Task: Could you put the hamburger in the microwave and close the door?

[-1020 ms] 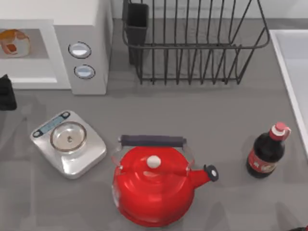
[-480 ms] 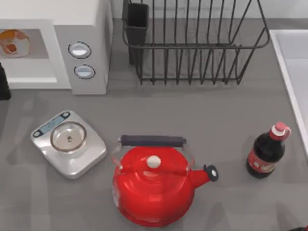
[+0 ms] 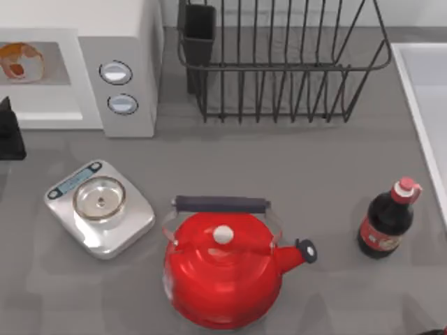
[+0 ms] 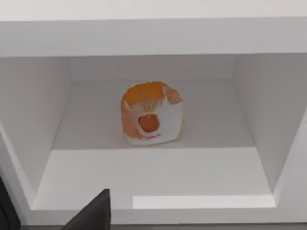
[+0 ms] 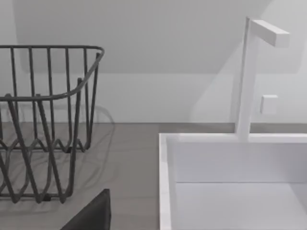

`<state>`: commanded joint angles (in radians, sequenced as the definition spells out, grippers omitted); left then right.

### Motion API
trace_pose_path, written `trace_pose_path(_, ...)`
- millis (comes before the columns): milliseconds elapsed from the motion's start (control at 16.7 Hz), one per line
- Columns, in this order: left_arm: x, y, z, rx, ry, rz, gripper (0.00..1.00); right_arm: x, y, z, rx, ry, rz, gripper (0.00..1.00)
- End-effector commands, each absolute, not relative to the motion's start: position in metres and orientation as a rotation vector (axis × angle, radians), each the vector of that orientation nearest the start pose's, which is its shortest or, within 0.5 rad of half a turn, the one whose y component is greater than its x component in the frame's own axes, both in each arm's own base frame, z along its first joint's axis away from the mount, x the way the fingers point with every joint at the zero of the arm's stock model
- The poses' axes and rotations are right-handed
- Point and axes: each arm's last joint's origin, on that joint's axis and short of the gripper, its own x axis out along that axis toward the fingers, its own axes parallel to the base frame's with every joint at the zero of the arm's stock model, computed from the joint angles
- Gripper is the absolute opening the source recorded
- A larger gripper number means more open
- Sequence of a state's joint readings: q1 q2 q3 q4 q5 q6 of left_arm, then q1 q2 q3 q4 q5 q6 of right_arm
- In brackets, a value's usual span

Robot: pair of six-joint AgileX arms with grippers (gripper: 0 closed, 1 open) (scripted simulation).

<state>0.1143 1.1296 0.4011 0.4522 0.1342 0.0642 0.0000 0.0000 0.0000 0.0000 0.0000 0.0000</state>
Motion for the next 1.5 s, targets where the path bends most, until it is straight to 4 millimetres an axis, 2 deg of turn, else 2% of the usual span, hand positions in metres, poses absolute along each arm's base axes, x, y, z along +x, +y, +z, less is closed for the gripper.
trace_pose_path(300, 0.174, 0.01, 0.209, 0.034, 0.113, -0.011, 1.0, 0.106, -0.001, 0.16, 0.0, 0.0, 0.0, 1.0)
trace_pose_path(840, 0.118, 0.003, 0.199, 0.011, -0.062, 0.0, 1.0, 0.106, -0.001, 0.16, 0.0, 0.0, 0.0, 1.0)
trace_pose_path(1020, 0.108, 0.001, 0.182, 0.006, -0.055, 0.0, 1.0, 0.106, -0.001, 0.16, 0.0, 0.0, 0.0, 1.0)
trace_pose_path(1200, 0.106, -0.001, 0.163, 0.0, -0.007, 0.0, 1.0, 0.106, -0.001, 0.16, 0.0, 0.0, 0.0, 1.0)
trace_pose_path(1500, 0.106, -0.001, 0.16, 0.0, 0.0, 0.0, 1.0, 0.106, -0.001, 0.16, 0.0, 0.0, 0.0, 1.0)
